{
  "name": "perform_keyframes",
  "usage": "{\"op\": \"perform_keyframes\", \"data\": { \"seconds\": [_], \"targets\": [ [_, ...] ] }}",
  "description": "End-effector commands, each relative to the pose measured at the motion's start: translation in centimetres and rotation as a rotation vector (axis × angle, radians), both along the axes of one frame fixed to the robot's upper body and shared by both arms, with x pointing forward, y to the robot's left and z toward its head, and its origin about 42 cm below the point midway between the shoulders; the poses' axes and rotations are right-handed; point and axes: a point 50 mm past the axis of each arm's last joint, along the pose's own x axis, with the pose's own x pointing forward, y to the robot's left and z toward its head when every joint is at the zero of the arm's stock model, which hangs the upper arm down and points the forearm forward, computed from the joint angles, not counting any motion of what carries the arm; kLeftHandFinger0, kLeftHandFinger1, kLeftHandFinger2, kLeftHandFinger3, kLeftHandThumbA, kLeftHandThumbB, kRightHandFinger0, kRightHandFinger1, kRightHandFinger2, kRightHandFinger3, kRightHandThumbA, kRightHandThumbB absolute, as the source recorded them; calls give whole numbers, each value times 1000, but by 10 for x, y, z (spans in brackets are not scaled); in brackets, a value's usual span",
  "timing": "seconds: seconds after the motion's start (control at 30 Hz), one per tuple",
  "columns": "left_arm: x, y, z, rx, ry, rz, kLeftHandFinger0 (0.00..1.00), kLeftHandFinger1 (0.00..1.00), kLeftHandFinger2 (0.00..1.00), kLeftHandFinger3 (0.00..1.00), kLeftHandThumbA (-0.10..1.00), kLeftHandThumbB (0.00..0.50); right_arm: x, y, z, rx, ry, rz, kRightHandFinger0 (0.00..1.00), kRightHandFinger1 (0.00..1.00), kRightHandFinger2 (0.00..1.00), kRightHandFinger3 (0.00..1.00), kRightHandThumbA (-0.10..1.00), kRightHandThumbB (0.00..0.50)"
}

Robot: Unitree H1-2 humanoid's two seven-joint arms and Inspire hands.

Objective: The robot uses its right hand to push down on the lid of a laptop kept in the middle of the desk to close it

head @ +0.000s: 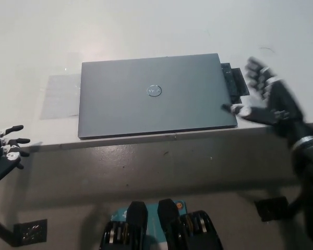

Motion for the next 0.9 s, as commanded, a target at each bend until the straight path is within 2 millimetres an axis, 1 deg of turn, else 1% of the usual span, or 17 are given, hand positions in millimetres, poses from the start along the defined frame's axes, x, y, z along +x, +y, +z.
{"op": "perform_keyframes", "data": {
  "seconds": [0.0,0.1,0.13,0.17,0.23,0.27,0.3,0.37,0.4,0.47,0.53,0.57,0.6,0.73,0.77,0.8,0.87],
  "targets": [
    [-2,4,14,30,-49,-7,398,512,627,783,166,3,-21,-24,32,-11,-95,-5,1000,1000,1000,1000,1000,384],
    [-3,4,13,31,-45,-2,401,519,633,794,173,0,-34,-40,33,-36,-111,-40,1000,1000,1000,1000,1000,419],
    [-3,4,14,31,-45,-1,403,522,635,795,173,0,-34,-41,33,-36,-112,-42,1000,1000,1000,1000,1000,423],
    [-2,4,13,28,-45,-3,418,533,648,792,176,0,-42,-49,30,-25,-110,-62,1000,1000,1000,1000,1000,425],
    [-2,4,13,24,-41,-1,425,539,652,780,193,5,-52,-56,26,-17,-106,-71,1000,1000,1000,1000,1000,390],
    [-2,4,13,25,-38,-1,431,548,661,784,207,1,-57,-59,22,-11,-98,-77,1000,1000,1000,1000,1000,359],
    [-2,4,13,25,-37,-1,432,550,664,786,210,1,-59,-61,21,-8,-96,-79,1000,1000,1000,1000,1000,349],
    [-1,5,13,27,-43,-5,452,562,667,789,212,2,-73,-68,5,62,-60,-126,1000,1000,1000,1000,1000,362],
    [-1,5,13,28,-44,-5,452,562,664,788,212,0,-74,-69,2,67,-53,-130,1000,1000,1000,1000,1000,354],
    [0,5,13,42,-47,-1,465,565,660,787,230,7,-84,-76,-15,78,-5,-163,1000,1000,1000,1000,1000,373],
    [0,4,12,36,-44,2,456,554,650,782,233,11,-89,-77,-23,102,15,-183,1000,1000,1000,1000,1000,372],
    [0,4,12,37,-44,0,443,541,646,783,230,7,-93,-81,-35,101,52,-209,1000,1000,1000,1000,1000,364],
    [0,4,12,37,-44,0,440,540,645,783,229,7,-94,-81,-35,102,51,-209,1000,1000,1000,1000,1000,363],
    [-1,4,14,34,-50,4,422,528,648,784,220,4,-104,-86,-57,124,89,-240,1000,1000,1000,1000,1000,340],
    [-1,3,14,32,-48,3,415,524,648,785,220,1,-105,-87,-58,125,92,-241,1000,1000,1000,1000,1000,345],
    [-1,3,14,28,-43,5,407,521,649,790,226,5,-108,-90,-67,138,106,-252,1000,1000,1000,1000,1000,367],
    [-2,3,13,27,-41,5,406,520,649,791,228,1,-109,-90,-69,139,109,-254,1000,1000,1000,1000,1000,377]
  ]
}}
